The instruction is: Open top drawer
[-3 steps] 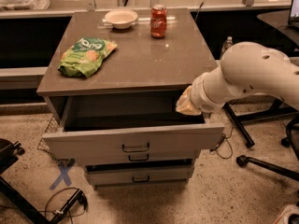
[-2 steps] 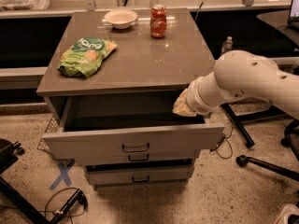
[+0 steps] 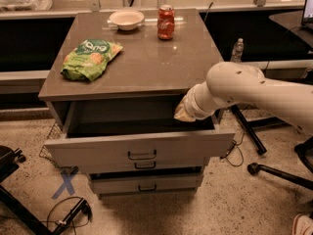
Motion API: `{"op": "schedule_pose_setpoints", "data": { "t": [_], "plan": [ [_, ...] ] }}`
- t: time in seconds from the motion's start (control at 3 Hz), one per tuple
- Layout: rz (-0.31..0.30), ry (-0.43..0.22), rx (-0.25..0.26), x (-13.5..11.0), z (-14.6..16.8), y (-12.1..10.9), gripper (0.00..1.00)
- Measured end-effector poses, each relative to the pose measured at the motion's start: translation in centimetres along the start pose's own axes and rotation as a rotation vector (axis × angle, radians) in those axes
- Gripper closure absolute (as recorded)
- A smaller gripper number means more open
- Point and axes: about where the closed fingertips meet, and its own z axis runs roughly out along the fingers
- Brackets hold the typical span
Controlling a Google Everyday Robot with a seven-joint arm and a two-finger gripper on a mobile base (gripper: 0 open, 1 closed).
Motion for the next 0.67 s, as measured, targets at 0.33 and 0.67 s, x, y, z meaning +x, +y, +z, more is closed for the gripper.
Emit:
{"op": "schedule_pose_setpoints", "data": {
  "t": [0.33, 0.67],
  "plan": [
    [0.028, -0.001, -0.026, 0.8, 2.1, 1.1, 1.0],
    [0.092, 0.002, -0.064, 2.0, 2.1, 5.1, 1.0]
  ]
}}
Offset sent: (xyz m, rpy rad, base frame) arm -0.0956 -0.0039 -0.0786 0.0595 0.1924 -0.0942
